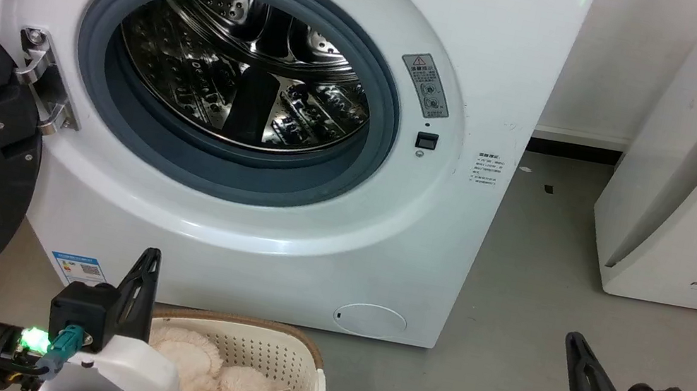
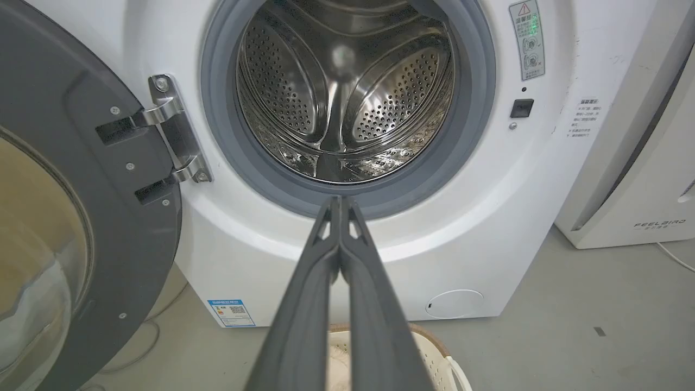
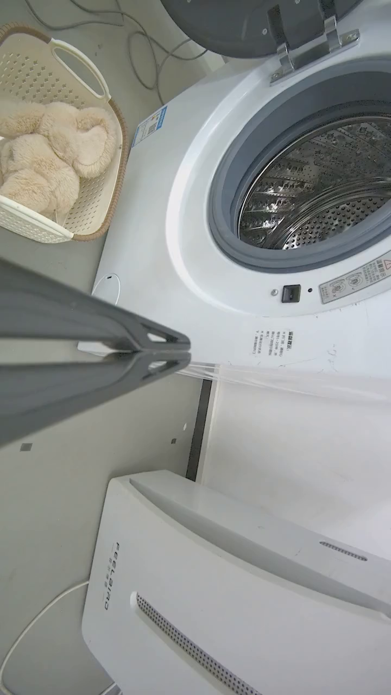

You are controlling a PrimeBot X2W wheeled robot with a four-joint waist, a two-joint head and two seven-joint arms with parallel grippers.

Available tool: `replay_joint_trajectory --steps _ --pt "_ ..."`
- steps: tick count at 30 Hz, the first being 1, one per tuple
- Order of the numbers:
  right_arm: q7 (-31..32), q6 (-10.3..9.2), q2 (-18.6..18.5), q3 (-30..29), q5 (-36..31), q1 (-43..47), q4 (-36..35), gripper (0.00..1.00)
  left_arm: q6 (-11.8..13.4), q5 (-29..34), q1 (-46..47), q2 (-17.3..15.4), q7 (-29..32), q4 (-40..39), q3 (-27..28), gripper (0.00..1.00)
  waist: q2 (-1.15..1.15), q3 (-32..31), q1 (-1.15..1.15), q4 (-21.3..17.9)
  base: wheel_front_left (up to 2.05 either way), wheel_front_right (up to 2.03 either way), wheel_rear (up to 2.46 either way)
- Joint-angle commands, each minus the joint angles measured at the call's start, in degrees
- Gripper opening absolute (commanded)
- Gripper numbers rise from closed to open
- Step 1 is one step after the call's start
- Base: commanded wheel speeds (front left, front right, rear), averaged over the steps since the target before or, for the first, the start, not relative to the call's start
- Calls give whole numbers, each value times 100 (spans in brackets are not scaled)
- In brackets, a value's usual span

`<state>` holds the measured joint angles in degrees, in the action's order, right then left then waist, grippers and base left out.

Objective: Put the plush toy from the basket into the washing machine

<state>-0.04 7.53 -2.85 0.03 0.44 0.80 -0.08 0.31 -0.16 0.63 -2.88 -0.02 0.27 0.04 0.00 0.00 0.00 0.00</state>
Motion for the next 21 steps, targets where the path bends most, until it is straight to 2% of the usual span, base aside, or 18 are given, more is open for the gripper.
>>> replay_joint_trajectory --steps 1,14,15,21 --pt "4 -4 -3 -3 -44 -80 8 0 -31 16 -63 1 2 -27 -4 0 0 0 0 0 0 0 0" --pt "4 -4 -3 -3 -44 -80 8 0 -31 16 -63 1 2 -27 -4 0 0 0 0 0 0 0 0" --pt "-3 1 0 -1 3 2 -1 100 4 -2 0 0 -2 2 0 100 0 0 0 0 0 0 0" --pt "-47 1 0 -38 54 4 -14 100 40 -20 14 0 -47 23 -22 100 0 7 0 -1 0 0 0"
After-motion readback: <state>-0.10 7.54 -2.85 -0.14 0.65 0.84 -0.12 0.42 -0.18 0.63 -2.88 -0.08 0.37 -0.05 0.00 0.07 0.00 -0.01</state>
